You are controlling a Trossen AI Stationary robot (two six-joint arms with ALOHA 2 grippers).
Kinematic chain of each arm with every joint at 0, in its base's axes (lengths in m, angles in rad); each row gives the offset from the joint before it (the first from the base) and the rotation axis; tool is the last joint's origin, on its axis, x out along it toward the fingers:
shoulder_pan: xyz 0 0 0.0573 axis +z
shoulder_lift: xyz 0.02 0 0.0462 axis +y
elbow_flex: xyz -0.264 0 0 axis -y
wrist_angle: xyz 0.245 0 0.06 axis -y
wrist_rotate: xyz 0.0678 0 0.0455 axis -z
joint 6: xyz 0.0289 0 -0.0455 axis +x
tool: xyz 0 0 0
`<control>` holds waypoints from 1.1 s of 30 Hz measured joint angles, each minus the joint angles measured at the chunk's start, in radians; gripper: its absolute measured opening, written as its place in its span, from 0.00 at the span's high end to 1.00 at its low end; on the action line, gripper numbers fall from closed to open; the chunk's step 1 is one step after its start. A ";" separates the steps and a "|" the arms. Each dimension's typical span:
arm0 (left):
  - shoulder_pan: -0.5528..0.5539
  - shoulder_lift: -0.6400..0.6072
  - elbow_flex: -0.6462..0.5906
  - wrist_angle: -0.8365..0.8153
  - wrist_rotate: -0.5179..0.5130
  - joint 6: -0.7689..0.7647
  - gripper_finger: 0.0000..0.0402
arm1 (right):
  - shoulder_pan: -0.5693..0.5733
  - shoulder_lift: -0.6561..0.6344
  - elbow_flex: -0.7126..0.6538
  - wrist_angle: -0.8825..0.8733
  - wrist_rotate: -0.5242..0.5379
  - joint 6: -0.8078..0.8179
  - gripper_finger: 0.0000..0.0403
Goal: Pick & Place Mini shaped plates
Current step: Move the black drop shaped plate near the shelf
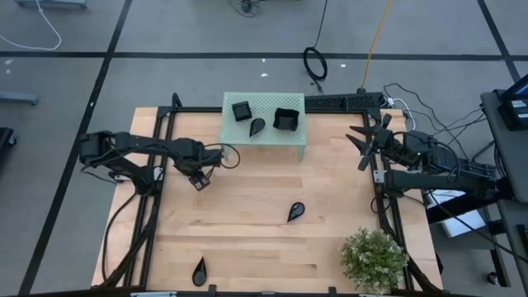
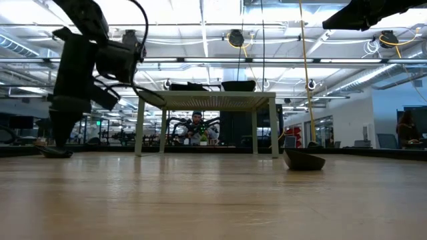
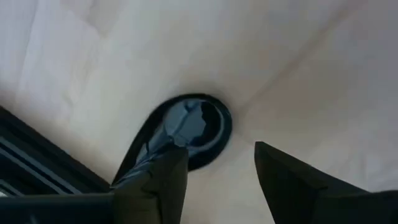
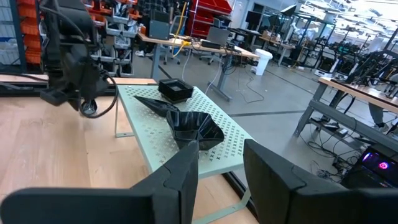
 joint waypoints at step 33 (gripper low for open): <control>0.066 0.096 -0.038 0.269 0.420 -0.017 0.54 | 0.000 0.000 0.000 0.000 0.000 0.000 0.71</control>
